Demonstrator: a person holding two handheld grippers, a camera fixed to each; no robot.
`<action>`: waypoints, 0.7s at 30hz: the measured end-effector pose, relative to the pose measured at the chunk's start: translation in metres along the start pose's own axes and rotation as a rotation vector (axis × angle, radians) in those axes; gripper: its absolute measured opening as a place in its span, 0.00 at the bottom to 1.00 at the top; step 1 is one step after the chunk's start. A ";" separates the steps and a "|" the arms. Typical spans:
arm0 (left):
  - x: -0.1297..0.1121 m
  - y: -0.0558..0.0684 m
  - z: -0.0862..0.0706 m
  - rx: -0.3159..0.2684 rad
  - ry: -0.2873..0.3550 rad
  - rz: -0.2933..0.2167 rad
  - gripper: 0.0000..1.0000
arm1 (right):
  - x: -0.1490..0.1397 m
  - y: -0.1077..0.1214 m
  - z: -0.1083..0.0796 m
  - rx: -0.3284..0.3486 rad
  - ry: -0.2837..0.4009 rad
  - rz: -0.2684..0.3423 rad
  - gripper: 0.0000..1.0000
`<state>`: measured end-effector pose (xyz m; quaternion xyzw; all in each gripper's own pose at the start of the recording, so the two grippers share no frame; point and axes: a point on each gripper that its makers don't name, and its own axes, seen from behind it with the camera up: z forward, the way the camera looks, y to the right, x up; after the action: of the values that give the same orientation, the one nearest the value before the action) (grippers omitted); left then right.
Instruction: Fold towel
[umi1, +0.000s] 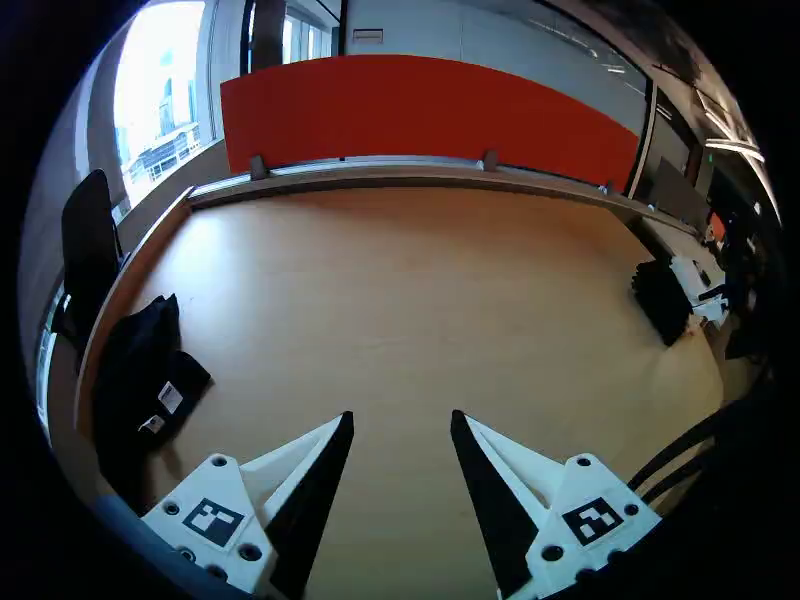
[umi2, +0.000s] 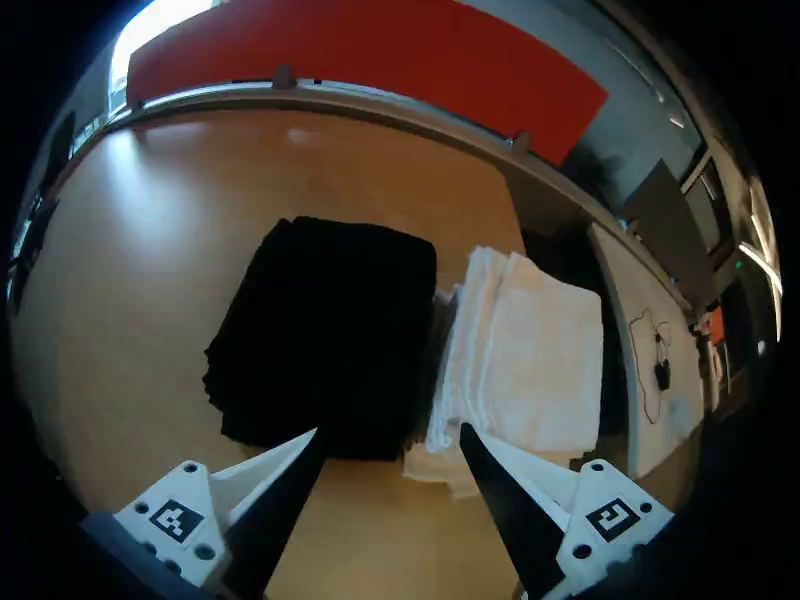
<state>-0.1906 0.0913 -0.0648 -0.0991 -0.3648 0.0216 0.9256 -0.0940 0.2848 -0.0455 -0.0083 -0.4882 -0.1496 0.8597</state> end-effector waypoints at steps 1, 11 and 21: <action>0.000 0.000 0.000 0.000 0.001 -0.001 0.71 | 0.001 -0.001 -0.001 0.001 0.003 0.001 1.00; 0.003 -0.003 -0.003 -0.001 0.009 -0.007 0.71 | 0.010 -0.010 -0.007 0.008 0.037 0.030 1.00; 0.006 -0.005 -0.003 -0.001 0.018 -0.017 0.71 | 0.033 -0.026 -0.017 0.013 0.142 0.145 1.00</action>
<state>-0.1840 0.0868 -0.0620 -0.0968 -0.3571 0.0123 0.9290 -0.0705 0.2492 -0.0295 -0.0274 -0.4250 -0.0842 0.9008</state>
